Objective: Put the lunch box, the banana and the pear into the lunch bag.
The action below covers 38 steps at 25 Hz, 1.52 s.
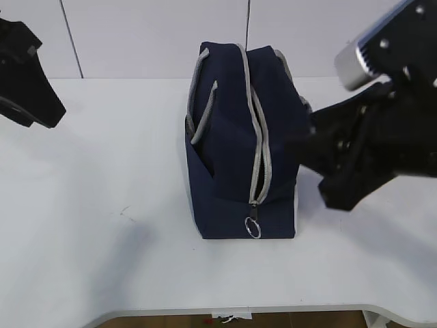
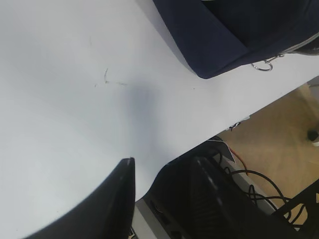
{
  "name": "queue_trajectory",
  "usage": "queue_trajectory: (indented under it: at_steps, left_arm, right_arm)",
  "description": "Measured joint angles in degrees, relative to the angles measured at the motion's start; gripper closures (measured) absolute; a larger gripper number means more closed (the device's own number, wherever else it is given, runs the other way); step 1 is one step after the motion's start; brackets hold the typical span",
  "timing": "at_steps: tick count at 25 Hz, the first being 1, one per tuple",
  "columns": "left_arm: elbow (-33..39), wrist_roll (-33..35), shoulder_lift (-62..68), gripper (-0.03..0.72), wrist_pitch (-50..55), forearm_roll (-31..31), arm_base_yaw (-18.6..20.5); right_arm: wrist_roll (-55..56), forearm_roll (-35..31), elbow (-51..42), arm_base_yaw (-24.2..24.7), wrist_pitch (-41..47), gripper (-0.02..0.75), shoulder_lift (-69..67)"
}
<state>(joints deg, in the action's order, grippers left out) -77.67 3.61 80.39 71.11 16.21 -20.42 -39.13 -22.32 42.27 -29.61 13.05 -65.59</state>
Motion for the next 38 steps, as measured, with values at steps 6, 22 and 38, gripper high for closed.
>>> queue_trajectory:
  at_steps: [6,22,38]
  left_arm:
    - [0.0,0.0,0.0,0.4,0.0,0.1,0.0]
    - [0.0,-0.1,0.0,0.402,0.0,0.1,0.0]
    - [0.0,-0.1,0.0,0.414,0.0,0.1,0.0]
  right_arm:
    - [-0.8,-8.7,-7.9,-10.0,-9.8,0.362,0.0]
    - [13.2,-11.1,-21.7,-13.6,-31.2,0.362,-0.3]
    - [32.3,10.9,-21.8,-13.7,-44.6,0.362,-17.6]
